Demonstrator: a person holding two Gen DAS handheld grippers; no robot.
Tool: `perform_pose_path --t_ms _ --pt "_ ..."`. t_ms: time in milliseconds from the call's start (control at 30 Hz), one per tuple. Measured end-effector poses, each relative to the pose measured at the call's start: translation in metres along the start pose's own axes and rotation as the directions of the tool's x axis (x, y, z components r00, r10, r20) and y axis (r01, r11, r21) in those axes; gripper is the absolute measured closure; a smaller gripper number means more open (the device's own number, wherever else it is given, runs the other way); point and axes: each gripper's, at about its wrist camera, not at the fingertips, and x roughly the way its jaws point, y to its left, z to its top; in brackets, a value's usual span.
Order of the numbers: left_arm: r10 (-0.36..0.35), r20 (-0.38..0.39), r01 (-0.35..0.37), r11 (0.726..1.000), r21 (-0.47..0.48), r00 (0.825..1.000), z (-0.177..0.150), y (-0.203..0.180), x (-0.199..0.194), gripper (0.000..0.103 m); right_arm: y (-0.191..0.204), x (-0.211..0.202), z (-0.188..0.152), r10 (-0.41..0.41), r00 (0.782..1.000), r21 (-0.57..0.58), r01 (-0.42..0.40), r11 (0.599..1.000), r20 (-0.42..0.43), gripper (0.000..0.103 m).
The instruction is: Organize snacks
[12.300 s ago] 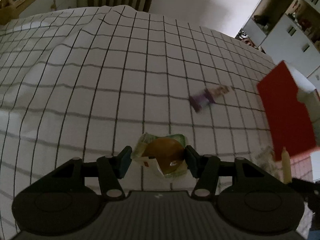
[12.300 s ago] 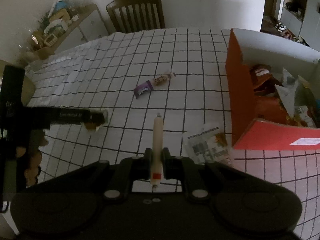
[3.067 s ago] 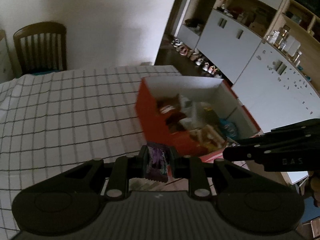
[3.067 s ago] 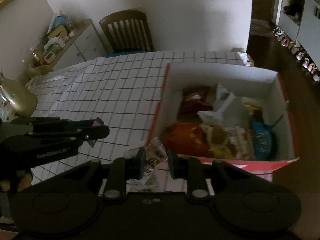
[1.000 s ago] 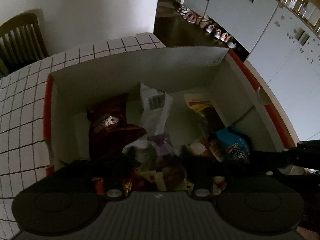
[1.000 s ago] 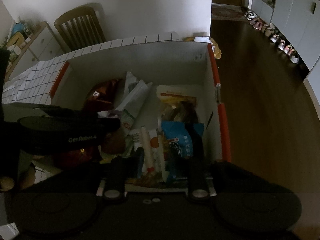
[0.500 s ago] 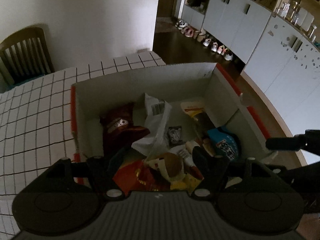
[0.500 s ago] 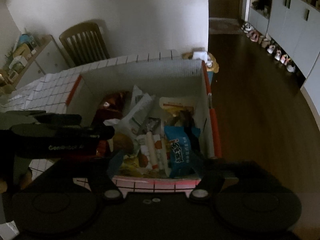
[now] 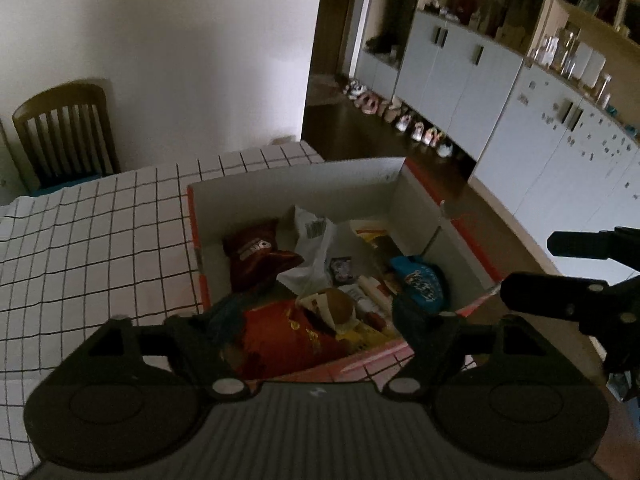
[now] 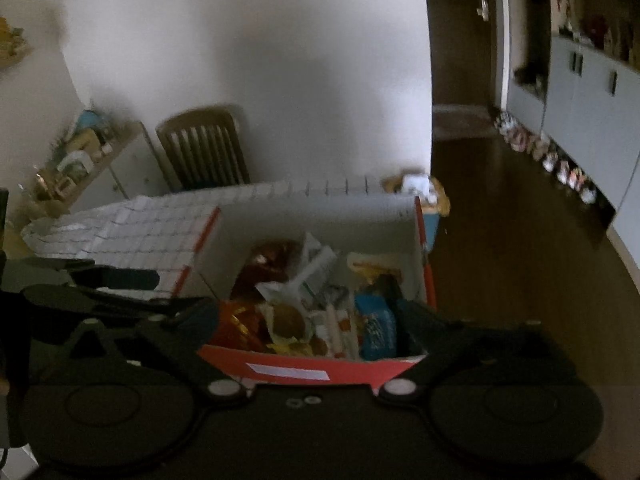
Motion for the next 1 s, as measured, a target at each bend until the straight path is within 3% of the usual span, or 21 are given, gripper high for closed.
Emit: perform_pose_path --t_ms 100,233,567,1000 --pt "-0.009 0.016 0.009 1.0 -0.011 1.0 -0.005 0.001 -0.015 0.018 0.006 -0.013 -0.003 0.001 0.999 -0.019 0.0 1.0 0.042 0.0" --pt "-0.032 0.044 0.034 0.999 -0.035 0.999 -0.012 0.002 -0.034 0.0 0.011 -0.027 -0.006 0.0 0.996 -0.027 0.003 1.0 0.093 0.0" --pt "-0.029 0.09 0.031 0.999 -0.021 0.995 -0.028 -0.008 -0.068 0.0 0.021 -0.056 -0.024 0.021 0.983 -0.029 -0.016 0.999 0.184 0.0" --pt "-0.023 0.11 0.025 1.0 -0.011 0.994 -0.04 -0.016 -0.084 0.0 0.027 -0.069 -0.035 0.036 0.977 0.007 -0.038 0.999 0.211 0.0"
